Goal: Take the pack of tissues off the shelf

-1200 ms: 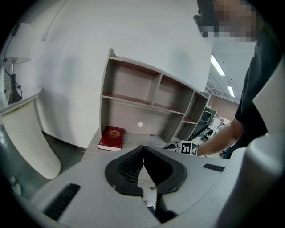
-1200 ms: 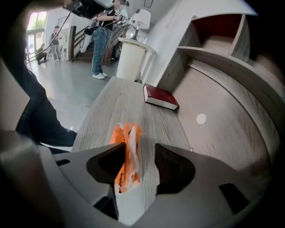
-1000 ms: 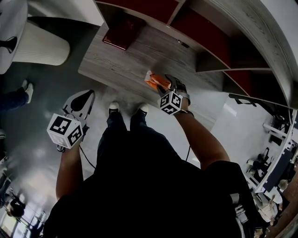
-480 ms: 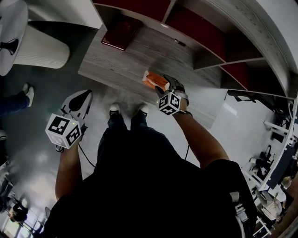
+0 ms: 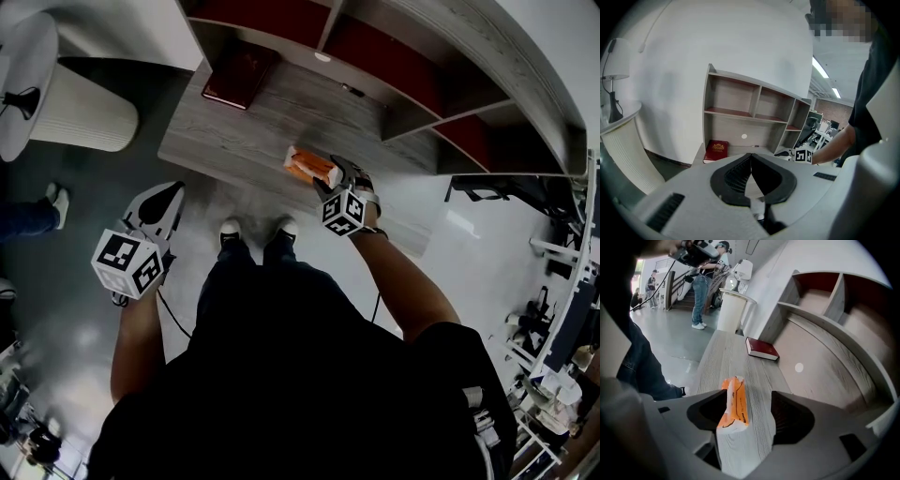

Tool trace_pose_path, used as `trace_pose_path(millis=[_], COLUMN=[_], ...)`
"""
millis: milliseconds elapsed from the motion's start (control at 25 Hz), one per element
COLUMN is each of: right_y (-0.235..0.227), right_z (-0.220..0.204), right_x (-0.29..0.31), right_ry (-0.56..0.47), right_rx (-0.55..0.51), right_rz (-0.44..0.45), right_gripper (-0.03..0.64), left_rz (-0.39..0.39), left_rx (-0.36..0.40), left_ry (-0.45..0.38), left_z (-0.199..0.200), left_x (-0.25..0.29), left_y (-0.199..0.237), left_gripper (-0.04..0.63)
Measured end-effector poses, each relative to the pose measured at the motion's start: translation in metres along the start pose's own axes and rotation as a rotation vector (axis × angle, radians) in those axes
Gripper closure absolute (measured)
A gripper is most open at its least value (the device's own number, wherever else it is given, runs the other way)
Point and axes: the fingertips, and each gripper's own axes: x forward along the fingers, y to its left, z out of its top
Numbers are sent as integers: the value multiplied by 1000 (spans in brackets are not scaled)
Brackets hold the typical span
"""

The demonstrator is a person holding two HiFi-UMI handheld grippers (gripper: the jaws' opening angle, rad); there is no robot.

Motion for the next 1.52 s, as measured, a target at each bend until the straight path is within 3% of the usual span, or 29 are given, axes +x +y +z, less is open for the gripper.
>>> trace_pose_path(millis=[560,920,1160,1520], right_y=[8,15,9,-6], right_z=[7,22,39,51], right_x=[-45,-89,-117,-157], right_ry=[36,59,9,-49], right_rx=[42,151,243,413], right_rz=[-94,-168,-267,-389], right_gripper=[333,335,405,459], left_rz=[-86,-168,-215,-304], left_rx=[90,150,186,229], left_ry=[-53,-72,-95,-121], left_z=[31,53,70,83], left_x=[-15,-23,-28,-29], left_y=[2,-3,6,8], left_gripper=[577,577,577,577])
